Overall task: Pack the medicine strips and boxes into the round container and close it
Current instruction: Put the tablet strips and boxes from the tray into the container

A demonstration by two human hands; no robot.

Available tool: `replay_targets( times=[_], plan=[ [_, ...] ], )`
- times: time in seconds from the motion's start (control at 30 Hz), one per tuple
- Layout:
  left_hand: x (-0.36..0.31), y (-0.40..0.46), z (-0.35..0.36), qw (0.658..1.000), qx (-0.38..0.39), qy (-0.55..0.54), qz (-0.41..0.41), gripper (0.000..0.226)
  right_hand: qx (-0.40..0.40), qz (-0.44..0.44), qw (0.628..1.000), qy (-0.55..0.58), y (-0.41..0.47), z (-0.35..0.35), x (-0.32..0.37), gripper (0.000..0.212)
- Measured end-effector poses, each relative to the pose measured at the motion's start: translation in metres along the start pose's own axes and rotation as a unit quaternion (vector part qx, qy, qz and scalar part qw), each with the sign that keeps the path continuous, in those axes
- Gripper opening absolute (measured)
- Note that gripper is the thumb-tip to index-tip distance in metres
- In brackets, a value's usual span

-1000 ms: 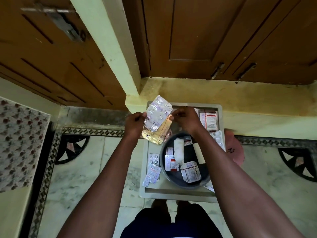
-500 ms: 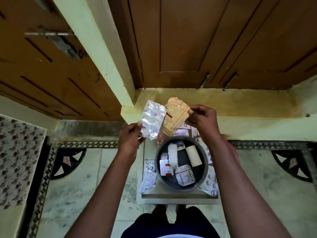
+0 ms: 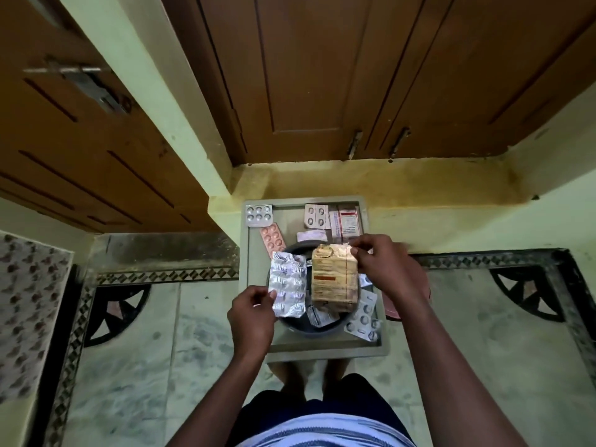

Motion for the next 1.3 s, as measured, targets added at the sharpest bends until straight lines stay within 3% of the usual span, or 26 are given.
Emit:
replay_targets(
  times=[0.17,0.3,0.4,0.47,0.57,0.7,0.87,1.03,1.17,1.3],
  plan=[
    [-0.003,-0.016,0.004,0.999,-0.005,0.008,0.044,0.02,0.027,-0.023,0.998,-0.046,0.009,0.029,-0.013,0.015],
    [-0.006,-0.016,0.01,0.986,0.006,0.111,0.127,0.028,0.02,-0.085,0.99,-0.108,0.01,0.046,-0.013,0.022],
    [-0.006,-0.02,0.015,0.978,0.019,0.157,0.133,0.033,0.012,-0.1,0.989,-0.112,0.005,0.049,-0.011,0.02],
    [-0.009,-0.024,0.019,0.97,0.019,0.204,0.13,0.033,0.025,-0.085,0.991,-0.101,-0.002,0.047,-0.013,0.034],
    [-0.012,-0.028,0.024,0.946,0.012,0.285,0.152,0.035,0.046,-0.054,0.994,-0.085,-0.012,0.049,-0.021,0.051],
    [-0.01,-0.026,0.028,0.923,0.006,0.346,0.168,0.047,0.027,-0.074,0.99,-0.118,-0.015,0.06,-0.023,0.052],
    [0.0,-0.014,0.035,0.855,0.031,0.445,0.263,0.086,0.048,-0.133,0.939,-0.312,-0.025,0.078,-0.018,0.052],
    [0.002,-0.005,0.034,0.802,0.074,0.513,0.298,0.081,0.092,-0.177,0.912,-0.358,-0.031,0.078,-0.02,0.073],
    [-0.003,-0.005,0.032,0.792,0.102,0.523,0.296,0.074,0.116,-0.189,0.9,-0.374,-0.036,0.085,-0.026,0.086],
    [-0.003,-0.007,0.031,0.792,0.124,0.525,0.286,0.063,0.115,-0.186,0.89,-0.399,-0.038,0.091,-0.028,0.08]
  ],
)
Point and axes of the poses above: each hand's wrist, its own y-axis towards the middle knuckle, its own z-axis out of the palm, x = y × z, the point moved 2 cm from there along y, towards the middle knuckle, and after that the axes turned 8 degrees about -z, right-handed, at the moved point
